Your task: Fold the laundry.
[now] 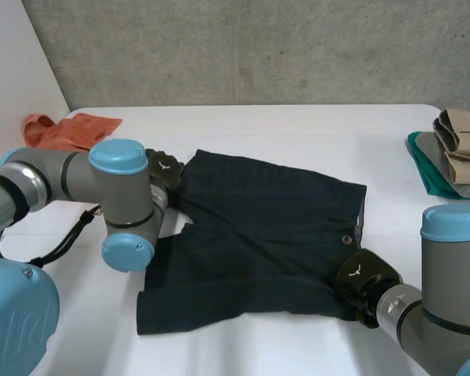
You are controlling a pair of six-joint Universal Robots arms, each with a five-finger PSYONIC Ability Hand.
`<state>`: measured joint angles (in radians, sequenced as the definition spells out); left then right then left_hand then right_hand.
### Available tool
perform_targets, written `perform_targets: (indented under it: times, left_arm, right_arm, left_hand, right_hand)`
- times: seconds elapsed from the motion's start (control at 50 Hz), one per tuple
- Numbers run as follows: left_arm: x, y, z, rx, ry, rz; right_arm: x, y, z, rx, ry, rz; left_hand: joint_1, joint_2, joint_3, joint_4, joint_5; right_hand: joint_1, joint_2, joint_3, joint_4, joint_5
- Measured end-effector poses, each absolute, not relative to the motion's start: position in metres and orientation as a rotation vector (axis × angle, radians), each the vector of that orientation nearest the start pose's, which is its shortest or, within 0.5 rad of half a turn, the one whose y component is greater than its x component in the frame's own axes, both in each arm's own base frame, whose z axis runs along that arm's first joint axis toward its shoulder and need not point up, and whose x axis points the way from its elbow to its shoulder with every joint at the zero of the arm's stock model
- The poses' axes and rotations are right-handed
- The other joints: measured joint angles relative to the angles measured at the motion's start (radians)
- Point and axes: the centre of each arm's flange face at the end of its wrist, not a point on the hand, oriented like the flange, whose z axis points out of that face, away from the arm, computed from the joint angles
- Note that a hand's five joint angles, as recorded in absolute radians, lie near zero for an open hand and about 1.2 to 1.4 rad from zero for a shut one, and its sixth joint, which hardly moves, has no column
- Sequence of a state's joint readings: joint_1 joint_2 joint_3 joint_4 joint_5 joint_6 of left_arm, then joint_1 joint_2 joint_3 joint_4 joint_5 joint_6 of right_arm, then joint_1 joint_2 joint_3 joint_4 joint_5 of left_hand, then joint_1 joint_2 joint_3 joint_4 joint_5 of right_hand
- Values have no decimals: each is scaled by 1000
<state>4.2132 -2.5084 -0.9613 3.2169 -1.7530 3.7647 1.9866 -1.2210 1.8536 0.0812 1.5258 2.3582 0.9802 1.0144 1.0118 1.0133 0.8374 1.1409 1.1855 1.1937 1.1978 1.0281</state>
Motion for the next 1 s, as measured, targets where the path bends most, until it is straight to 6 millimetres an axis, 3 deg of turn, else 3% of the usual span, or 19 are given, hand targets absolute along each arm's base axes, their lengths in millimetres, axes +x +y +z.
perform_targets:
  times: [0.06, 0.1, 0.18, 0.28, 0.34, 0.42, 0.48, 0.5, 0.54, 0.62, 0.66, 0.68, 0.7, 0.72, 0.76, 0.88, 0.9, 1.0]
  left_arm:
    - [-326, -348, 123, 1111, 2047, -1775]
    - [-328, -344, 129, 1116, 2041, -1789]
    - [-329, -336, 147, 1114, 2032, -1815]
    - [-318, -310, 185, 1105, 2050, -1827]
    - [-302, -283, 202, 1104, 2116, -1793]
    - [-280, -239, 204, 1137, 2267, -1716]
    - [-272, -217, 198, 1171, 2355, -1669]
    - [-265, -197, 188, 1216, 2447, -1614]
    - [-260, -181, 179, 1260, 2525, -1561]
    - [-257, -164, 164, 1324, 2623, -1482]
    - [-257, -161, 157, 1344, 2652, -1445]
    - [-257, -161, 154, 1350, 2662, -1430]
    - [-257, -161, 150, 1357, 2672, -1411]
    - [-258, -162, 147, 1361, 2678, -1397]
    - [-259, -163, 144, 1367, 2682, -1379]
    - [-257, -153, 147, 1416, 2677, -1306]
    - [-253, -135, 155, 1496, 2662, -1222]
    - [-241, -96, 170, 1742, 2541, -1053]
  right_arm:
    - [233, -192, 130, -1691, 2427, -1349]
    - [233, -193, 131, -1680, 2428, -1357]
    - [234, -195, 132, -1648, 2433, -1370]
    - [234, -199, 134, -1586, 2446, -1391]
    - [234, -202, 135, -1556, 2450, -1408]
    - [234, -204, 135, -1540, 2452, -1427]
    - [234, -205, 136, -1538, 2452, -1433]
    - [234, -205, 136, -1537, 2453, -1436]
    - [234, -205, 137, -1537, 2454, -1439]
    - [234, -205, 137, -1537, 2456, -1441]
    - [234, -205, 138, -1537, 2456, -1444]
    - [233, -205, 139, -1536, 2457, -1447]
    - [233, -205, 140, -1537, 2456, -1450]
    - [233, -205, 141, -1538, 2456, -1453]
    - [232, -202, 144, -1548, 2455, -1449]
    - [225, -185, 152, -1636, 2470, -1336]
    - [216, -164, 156, -1760, 2475, -1163]
    - [202, -142, 166, -1931, 2439, -981]
  left_hand:
    - [-555, -497, -487, -499, -481]
    - [-745, -720, -705, -720, -712]
    - [-759, -764, -763, -772, -775]
    - [-729, -752, -752, -756, -753]
    - [-706, -746, -747, -743, -739]
    - [-706, -746, -747, -740, -737]
    - [-683, -720, -719, -715, -712]
    - [-674, -712, -709, -708, -705]
    - [-665, -701, -697, -699, -695]
    - [-599, -640, -640, -640, -635]
    - [-465, -526, -522, -522, -518]
    - [-129, -213, -233, -231, -234]
    - [-33, -149, -150, -147, -151]
    - [175, 78, 73, 78, 71]
    - [190, 160, 156, 162, 139]
    - [190, 178, 174, 182, 140]
    - [190, 178, 174, 182, 140]
    - [190, 182, 180, 182, 140]
  right_hand:
    - [0, 0, 0, 0, 0]
    - [0, 0, 0, 0, 0]
    - [0, 0, 0, 0, 0]
    - [0, 0, 0, 0, 0]
    - [0, 0, 0, 0, 0]
    - [0, 0, 0, 0, 0]
    - [0, 0, 0, 0, 0]
    - [0, 0, 0, 0, 0]
    - [0, 0, 0, 0, 0]
    - [0, 0, 0, 0, 0]
    - [0, 0, 0, 0, 0]
    - [0, 0, 0, 0, 0]
    - [0, 0, 0, 0, 0]
    - [0, 0, 0, 0, 0]
    - [0, 0, 0, 0, 0]
    - [0, 0, 0, 0, 0]
    - [0, 0, 0, 0, 0]
    - [0, 0, 0, 0, 0]
